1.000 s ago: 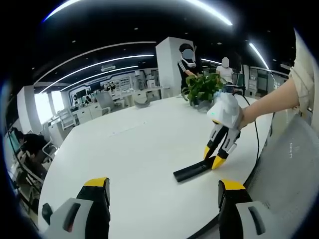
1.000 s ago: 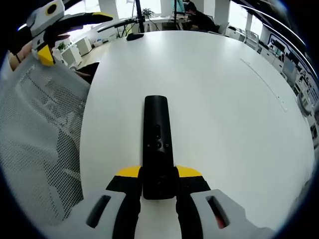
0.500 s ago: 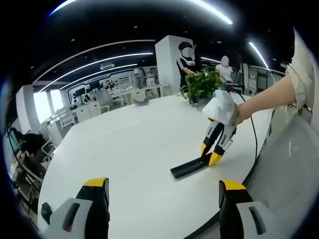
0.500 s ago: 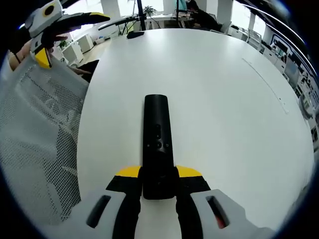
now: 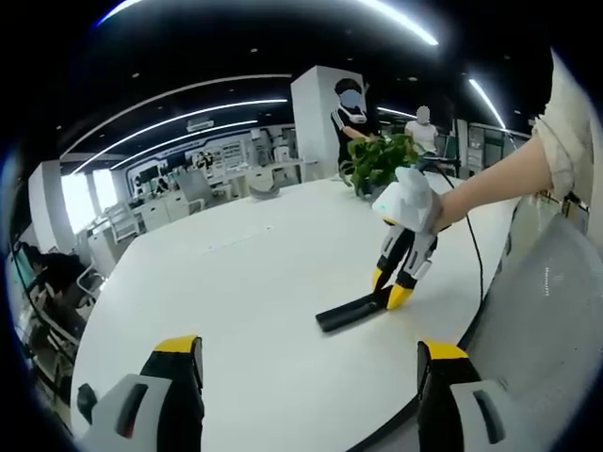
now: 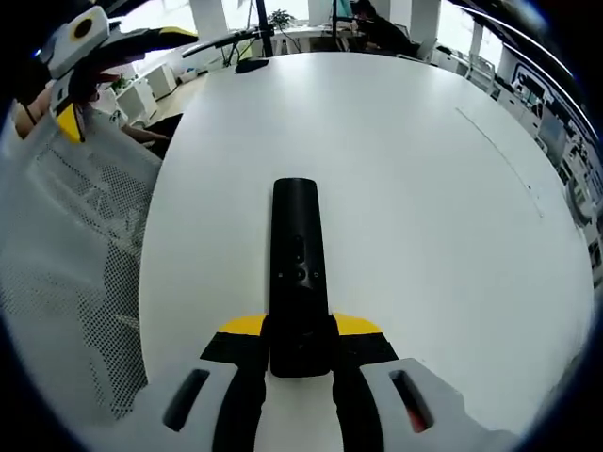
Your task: Press the specified remote control buttons in sequence, fully releasing each button before pressing the next.
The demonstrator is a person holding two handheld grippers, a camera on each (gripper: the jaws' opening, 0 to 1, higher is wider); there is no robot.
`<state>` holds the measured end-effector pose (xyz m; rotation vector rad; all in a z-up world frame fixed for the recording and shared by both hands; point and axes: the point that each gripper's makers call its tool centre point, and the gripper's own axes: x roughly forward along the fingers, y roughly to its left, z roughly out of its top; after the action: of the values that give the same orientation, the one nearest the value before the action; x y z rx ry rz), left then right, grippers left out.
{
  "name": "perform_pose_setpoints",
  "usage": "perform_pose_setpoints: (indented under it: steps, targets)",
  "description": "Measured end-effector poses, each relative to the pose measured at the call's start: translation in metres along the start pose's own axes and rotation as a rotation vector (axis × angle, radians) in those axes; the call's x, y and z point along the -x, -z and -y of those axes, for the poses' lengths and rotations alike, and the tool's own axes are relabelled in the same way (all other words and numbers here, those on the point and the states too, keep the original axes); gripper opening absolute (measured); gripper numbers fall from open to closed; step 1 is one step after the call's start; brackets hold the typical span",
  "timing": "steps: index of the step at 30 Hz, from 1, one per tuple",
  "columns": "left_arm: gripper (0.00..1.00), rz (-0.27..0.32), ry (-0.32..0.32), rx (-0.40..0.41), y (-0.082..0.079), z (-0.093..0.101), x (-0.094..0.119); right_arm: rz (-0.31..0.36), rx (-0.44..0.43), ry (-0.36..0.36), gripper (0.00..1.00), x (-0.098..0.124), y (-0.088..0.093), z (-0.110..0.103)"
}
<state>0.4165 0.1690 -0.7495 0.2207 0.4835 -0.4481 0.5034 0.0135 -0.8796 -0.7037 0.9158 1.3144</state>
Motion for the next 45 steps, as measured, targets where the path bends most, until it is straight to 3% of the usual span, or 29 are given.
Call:
perform_pose_setpoints:
  steps: [45]
  targets:
    - [0.99,-0.021,0.007,0.019,0.005,0.0,-0.001,-0.031,0.039,-0.015,0.24,-0.004,-0.008,0.028]
